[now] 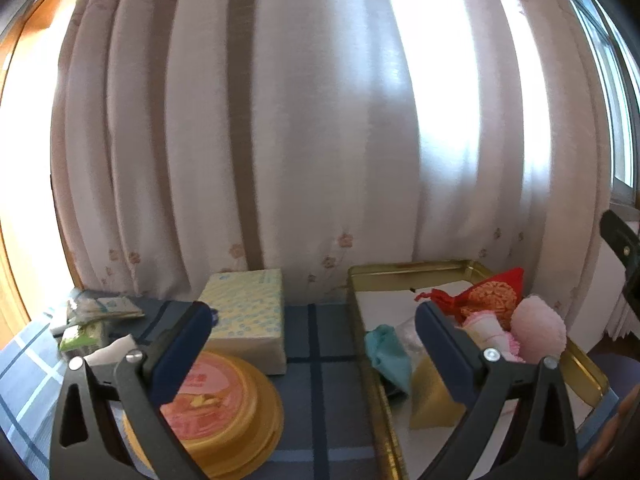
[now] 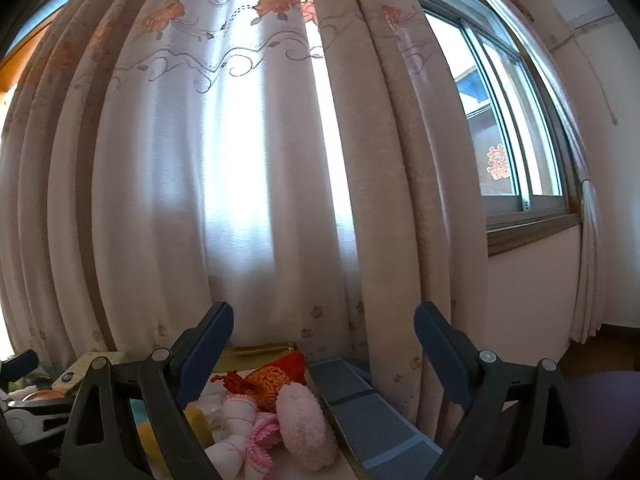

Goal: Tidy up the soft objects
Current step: 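Withdraw both grippers from the tray back toward the bed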

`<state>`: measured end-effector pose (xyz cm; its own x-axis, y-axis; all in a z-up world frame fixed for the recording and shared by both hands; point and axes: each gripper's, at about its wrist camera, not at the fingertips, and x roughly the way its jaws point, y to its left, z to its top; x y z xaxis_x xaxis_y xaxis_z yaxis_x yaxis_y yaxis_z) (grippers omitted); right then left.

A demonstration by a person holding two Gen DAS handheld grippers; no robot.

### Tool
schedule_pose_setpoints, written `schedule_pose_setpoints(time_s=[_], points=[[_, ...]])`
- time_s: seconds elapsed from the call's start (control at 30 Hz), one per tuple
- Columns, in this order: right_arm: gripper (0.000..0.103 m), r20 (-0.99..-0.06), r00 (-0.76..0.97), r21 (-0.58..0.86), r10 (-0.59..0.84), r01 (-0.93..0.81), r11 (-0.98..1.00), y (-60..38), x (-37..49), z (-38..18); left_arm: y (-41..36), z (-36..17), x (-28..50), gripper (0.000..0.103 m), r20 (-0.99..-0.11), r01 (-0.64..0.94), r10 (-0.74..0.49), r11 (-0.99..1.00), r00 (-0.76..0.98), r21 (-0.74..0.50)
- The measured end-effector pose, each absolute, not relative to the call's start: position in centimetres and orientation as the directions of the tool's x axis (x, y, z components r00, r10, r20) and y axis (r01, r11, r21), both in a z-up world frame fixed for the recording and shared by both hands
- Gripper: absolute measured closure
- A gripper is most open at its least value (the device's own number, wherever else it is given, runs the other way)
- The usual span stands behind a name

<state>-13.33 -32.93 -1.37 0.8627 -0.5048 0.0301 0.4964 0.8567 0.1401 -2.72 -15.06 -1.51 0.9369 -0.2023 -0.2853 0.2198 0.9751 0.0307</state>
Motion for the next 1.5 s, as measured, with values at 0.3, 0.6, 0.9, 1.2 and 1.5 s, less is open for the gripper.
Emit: schedule_pose_setpoints(time_s=[0.3,0.6,0.9,1.2,1.5], points=[[0.01,0.082,0.835,0.119,-0.544,0.534,0.837,-31.4,-14.4,-1.3,-12.7,-1.5,-3.1,0.001,-0.28,0.194,-0.182,0.981,0.943,0.018],[0.01,-0.009,0.871,0.26,-0.49,0.476,0.84,-30.2,-14.1,-1.7,-9.7,-1.4,-3.3,0.001,-0.284,0.17,-0.16,0.985,0.945,0.011],[0.01,-0.029,0.891,0.252,-0.453,0.445,0.859,-26.4,-13.4,-1.8,-6.4,-1.5,-3.4,0.001,-0.281,0.137,-0.126,0.99,0.952,0.022],[0.01,-0.025,0.94,0.19,-0.341,0.34,0.921,-20.5,-11.2,-1.5,-0.9,-1.5,-2.6,0.001,-0.284,0.073,-0.065,0.997,0.957,0.02],[0.01,-0.044,0.973,0.135,-0.228,0.232,0.963,-14.4,-9.2,-1.5,5.3,-1.3,-1.1,0.001,-0.282,-0.018,0.03,0.999,0.959,0.044]])
